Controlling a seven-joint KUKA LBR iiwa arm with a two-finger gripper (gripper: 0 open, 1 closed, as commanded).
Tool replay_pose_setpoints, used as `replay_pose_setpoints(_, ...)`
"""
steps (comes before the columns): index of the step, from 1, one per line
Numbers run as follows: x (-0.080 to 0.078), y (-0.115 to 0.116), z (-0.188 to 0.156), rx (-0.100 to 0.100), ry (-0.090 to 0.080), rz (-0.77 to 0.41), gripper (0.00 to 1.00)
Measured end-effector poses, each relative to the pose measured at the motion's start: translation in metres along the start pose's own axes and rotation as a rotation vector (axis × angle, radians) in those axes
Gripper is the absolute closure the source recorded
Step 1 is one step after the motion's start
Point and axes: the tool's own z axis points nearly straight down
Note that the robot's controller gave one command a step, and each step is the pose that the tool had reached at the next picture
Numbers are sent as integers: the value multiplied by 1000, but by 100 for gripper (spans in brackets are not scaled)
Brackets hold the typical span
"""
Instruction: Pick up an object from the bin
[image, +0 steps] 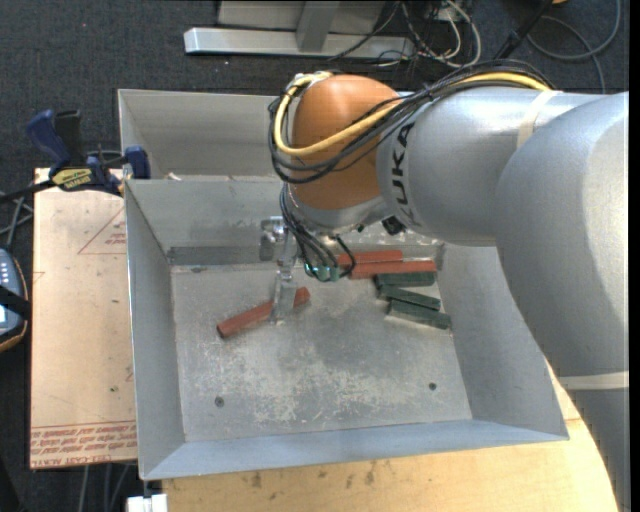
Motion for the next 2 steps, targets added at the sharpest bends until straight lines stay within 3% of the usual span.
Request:
replay_pose_setpoints(1, -2, 0, -5, -1, -7, 2, 0)
replay_pose_setpoints(2, -25, 49, 81, -1, -10, -159, 100)
